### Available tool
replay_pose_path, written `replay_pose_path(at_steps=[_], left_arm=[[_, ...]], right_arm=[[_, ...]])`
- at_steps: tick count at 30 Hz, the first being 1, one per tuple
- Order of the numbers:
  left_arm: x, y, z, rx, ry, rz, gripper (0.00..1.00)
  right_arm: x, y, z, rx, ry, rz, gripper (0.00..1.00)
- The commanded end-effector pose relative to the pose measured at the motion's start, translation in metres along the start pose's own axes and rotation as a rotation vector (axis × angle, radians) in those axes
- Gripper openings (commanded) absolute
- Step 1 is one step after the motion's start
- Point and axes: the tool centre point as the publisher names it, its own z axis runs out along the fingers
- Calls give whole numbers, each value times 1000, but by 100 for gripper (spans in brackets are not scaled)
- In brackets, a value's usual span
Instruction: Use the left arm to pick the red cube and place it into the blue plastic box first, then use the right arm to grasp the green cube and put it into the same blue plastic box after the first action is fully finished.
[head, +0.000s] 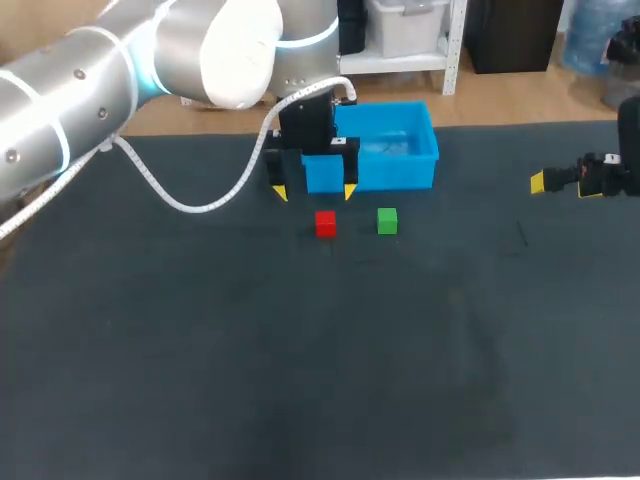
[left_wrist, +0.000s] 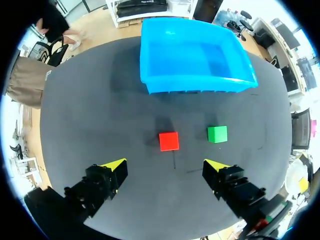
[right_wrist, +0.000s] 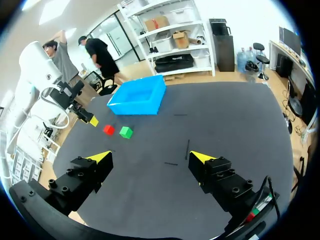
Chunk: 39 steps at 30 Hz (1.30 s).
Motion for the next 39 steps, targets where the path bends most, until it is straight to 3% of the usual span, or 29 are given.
replay_pose_path(at_steps=[1, 39], left_arm=[[-8, 0, 7, -4, 30, -1, 100], [-15, -2, 35, -43, 141, 57, 100]], right_arm=[[0, 0, 0, 0, 1, 0, 100], [0, 0, 0, 0, 1, 0, 100]])
